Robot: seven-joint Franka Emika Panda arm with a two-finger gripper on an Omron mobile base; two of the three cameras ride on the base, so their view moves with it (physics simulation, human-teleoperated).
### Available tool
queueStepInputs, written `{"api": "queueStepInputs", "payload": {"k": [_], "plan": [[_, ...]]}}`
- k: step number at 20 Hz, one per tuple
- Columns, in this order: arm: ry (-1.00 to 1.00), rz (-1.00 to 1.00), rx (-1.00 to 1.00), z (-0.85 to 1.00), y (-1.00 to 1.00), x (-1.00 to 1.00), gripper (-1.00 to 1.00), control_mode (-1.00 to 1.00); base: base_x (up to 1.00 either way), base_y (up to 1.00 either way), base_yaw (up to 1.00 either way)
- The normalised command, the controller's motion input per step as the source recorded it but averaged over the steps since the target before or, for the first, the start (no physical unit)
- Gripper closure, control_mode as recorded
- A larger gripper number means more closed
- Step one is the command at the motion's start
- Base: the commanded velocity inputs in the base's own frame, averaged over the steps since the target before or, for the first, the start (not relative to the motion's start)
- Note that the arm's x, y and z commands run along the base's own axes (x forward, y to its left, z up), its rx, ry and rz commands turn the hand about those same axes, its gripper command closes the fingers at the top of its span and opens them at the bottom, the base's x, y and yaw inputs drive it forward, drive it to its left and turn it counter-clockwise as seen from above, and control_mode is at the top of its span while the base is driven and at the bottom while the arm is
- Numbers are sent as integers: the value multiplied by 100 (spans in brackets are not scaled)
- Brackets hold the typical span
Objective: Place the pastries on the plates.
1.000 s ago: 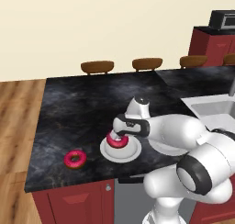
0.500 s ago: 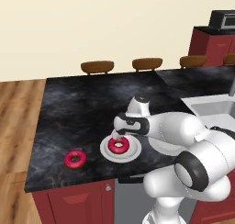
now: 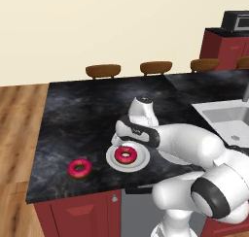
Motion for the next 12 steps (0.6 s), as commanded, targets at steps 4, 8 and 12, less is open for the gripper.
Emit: {"api": "queueStepInputs", "payload": {"k": [4,8,12], "plan": [[6,3,0,7,100,-67,-100,-100,0,0,0],[10,0,0,0,100,-23,-100,-100,0,0,0],[4,0,-3,0,100,3,-100,-100,0,0,0]]}}
